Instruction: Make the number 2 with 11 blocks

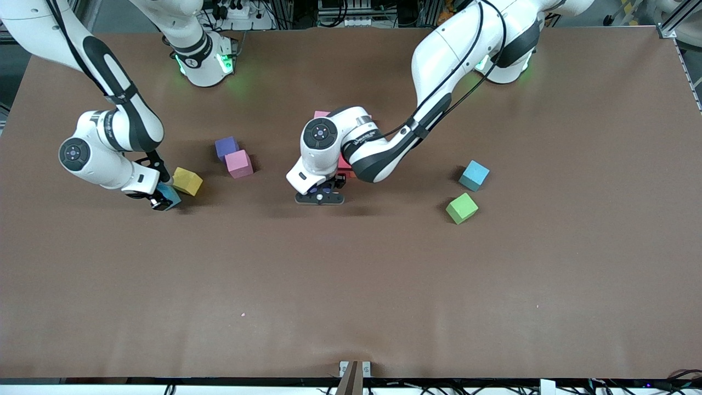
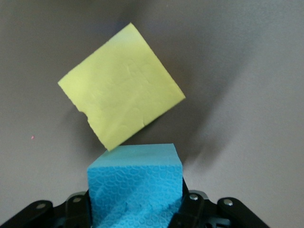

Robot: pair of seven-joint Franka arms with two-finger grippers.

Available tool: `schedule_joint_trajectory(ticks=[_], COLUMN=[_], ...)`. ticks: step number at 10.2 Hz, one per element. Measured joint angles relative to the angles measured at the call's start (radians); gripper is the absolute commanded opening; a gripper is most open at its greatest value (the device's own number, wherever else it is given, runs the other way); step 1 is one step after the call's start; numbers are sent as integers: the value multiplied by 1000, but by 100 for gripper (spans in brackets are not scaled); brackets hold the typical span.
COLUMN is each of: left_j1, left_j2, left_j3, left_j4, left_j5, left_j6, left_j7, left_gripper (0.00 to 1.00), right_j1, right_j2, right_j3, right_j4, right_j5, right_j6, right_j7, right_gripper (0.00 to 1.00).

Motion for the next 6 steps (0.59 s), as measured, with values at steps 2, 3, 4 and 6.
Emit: schedule_joint_trajectory(ticks=[2,3,4,6], left_j1=[-5,-9,-17,-27], left_j2=[1,1,3,8], left_j3=[0,1,1,2], left_j4=[0,0,0,0], left_j5=[-1,-1,-2,-2], left_j6=[0,0,0,0], left_j7=[-1,-1,-1,-2], left_gripper=[38,39,39,40], right_j1=[0,-1,-1,-7], right_j2=[-34,-56,-78,-104], right_j3=[-1,-2,-5,-23], right_j4=[8,10,10,11], right_j5=[3,20,43,83], right_j6=[-2,-6,-17,-32], right_j7=[0,0,-2,-4], right_gripper=[43,43,43,42])
